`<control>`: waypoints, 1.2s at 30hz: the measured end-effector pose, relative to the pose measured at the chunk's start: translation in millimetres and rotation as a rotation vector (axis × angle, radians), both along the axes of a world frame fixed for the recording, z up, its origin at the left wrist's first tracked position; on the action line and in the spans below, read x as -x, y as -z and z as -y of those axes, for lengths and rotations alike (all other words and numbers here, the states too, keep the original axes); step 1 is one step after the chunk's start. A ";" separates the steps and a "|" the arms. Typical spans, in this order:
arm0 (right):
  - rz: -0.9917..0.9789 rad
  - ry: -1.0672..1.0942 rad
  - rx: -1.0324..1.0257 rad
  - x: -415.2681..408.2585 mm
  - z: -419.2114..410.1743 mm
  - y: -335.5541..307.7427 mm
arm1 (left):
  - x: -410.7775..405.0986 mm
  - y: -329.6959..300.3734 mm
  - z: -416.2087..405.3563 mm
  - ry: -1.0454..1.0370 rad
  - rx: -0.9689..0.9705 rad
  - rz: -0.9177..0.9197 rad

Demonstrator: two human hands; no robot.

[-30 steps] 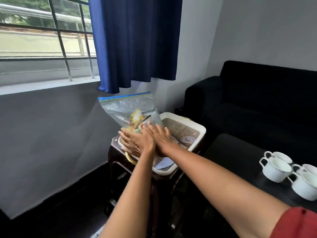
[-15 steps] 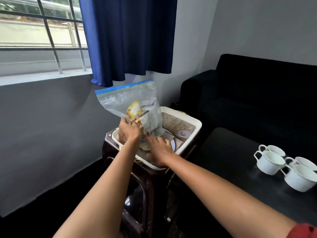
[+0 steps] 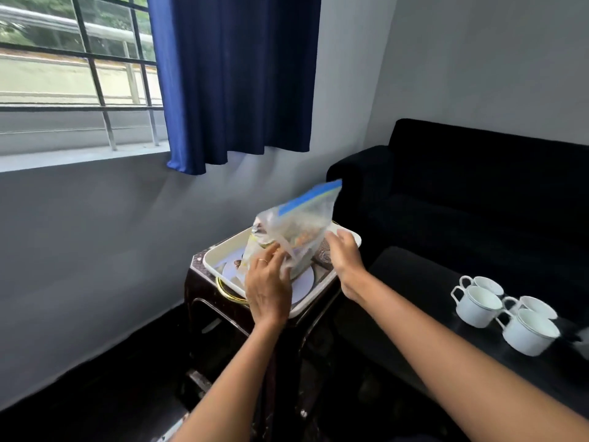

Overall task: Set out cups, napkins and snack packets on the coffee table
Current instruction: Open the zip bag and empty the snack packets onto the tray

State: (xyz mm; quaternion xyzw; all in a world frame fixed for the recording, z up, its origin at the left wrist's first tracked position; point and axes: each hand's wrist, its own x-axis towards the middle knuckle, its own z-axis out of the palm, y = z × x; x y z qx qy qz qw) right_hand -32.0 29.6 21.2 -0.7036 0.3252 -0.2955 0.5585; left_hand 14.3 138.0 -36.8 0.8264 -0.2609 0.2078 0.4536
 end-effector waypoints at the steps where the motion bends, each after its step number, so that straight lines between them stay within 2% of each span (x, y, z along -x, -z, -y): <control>1: 0.058 0.026 -0.071 0.7 -1.2 -9.1 | 3.3 2.5 -1.4 0.037 -0.041 0.063; 4: 0.128 0.089 -0.292 6.6 -6.3 -32.3 | 7.1 7.2 -8.3 0.130 -0.156 0.195; 8: 0.055 0.132 -0.312 16.1 -13.3 -44.2 | 9.3 12.5 -18.5 0.187 -0.275 0.314; 11: 0.037 0.206 -0.332 23.5 -15.4 -40.0 | 15.6 12.5 -22.6 0.209 -0.323 0.226; 12: 0.045 0.222 -0.342 27.6 -15.4 -37.8 | 19.2 9.9 -22.1 0.203 -0.270 0.136; 14: 0.040 0.240 -0.340 34.5 -15.1 -33.1 | 28.7 -2.8 -17.3 0.152 -0.040 -0.065; 16: 0.014 0.233 -0.321 40.4 -15.4 -28.5 | 37.6 -25.1 -7.9 0.094 0.156 -0.181; 19: 0.035 0.209 -0.310 51.6 -18.7 -21.0 | 51.0 -66.1 8.8 0.053 0.289 -0.192; 21: 0.041 0.193 -0.313 59.7 -21.9 -12.6 | 61.0 -91.0 19.3 0.077 0.297 -0.185; 24: 0.051 0.163 -0.302 74.3 -28.1 4.0 | 73.9 -110.7 37.4 0.259 0.158 -0.240; 26: 0.028 0.146 -0.230 87.9 -35.2 14.4 | 82.5 -110.2 48.7 0.351 -0.022 -0.278; 30: -0.009 0.113 -0.058 113.9 -51.3 33.5 | 98.9 -85.6 64.3 0.376 -0.355 -0.334; 32: -0.008 0.113 -0.016 122.8 -56.4 40.6 | 104.6 -73.0 67.9 0.365 -0.528 -0.285; 34: -0.007 0.107 0.010 128.4 -59.3 45.5 | 105.7 -66.0 69.0 0.343 -0.585 -0.227; 36: -0.010 0.066 0.053 131.3 -61.1 48.5 | 105.4 -63.6 68.2 0.325 -0.547 -0.194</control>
